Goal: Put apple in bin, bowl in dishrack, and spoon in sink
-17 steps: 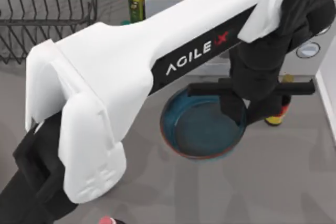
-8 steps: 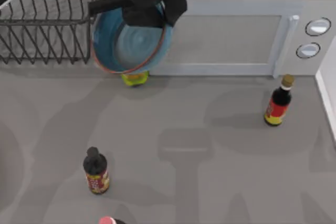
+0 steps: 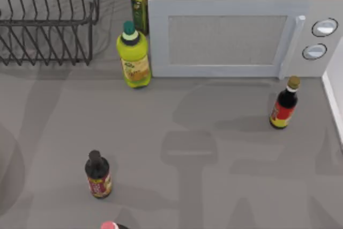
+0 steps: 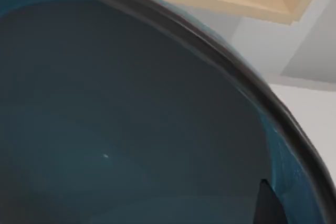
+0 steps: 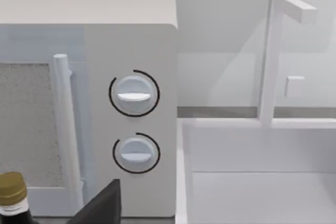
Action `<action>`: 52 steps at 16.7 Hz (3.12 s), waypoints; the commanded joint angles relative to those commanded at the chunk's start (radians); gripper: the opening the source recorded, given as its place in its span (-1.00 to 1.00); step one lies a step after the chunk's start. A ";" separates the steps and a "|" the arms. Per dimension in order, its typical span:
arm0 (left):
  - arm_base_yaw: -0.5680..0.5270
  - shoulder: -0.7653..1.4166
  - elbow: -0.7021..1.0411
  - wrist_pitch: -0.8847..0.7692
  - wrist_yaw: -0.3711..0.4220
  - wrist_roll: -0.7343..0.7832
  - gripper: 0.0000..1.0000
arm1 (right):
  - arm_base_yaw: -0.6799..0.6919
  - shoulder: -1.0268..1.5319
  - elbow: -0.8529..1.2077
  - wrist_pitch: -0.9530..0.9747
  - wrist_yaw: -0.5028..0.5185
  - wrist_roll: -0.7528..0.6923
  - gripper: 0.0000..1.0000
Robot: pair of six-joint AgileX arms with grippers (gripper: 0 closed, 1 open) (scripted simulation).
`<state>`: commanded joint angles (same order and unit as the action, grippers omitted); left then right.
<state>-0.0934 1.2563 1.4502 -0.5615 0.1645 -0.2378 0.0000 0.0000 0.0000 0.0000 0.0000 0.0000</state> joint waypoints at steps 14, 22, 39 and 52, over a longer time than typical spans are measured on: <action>0.270 -0.350 -0.334 0.347 0.039 0.251 -1.00 | 0.000 0.000 0.000 0.000 0.000 0.000 1.00; 0.232 0.044 -0.381 0.796 -0.002 0.249 -1.00 | 0.000 0.000 0.000 0.000 0.000 0.000 1.00; 0.160 0.499 -0.526 1.392 -0.059 0.253 -0.70 | 0.000 0.000 0.000 0.000 0.000 0.000 1.00; 0.160 0.499 -0.526 1.392 -0.059 0.253 1.00 | 0.000 0.000 0.000 0.000 0.000 0.000 1.00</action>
<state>0.0668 1.7555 0.9237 0.8304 0.1056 0.0157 0.0000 0.0000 0.0000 0.0000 0.0000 0.0000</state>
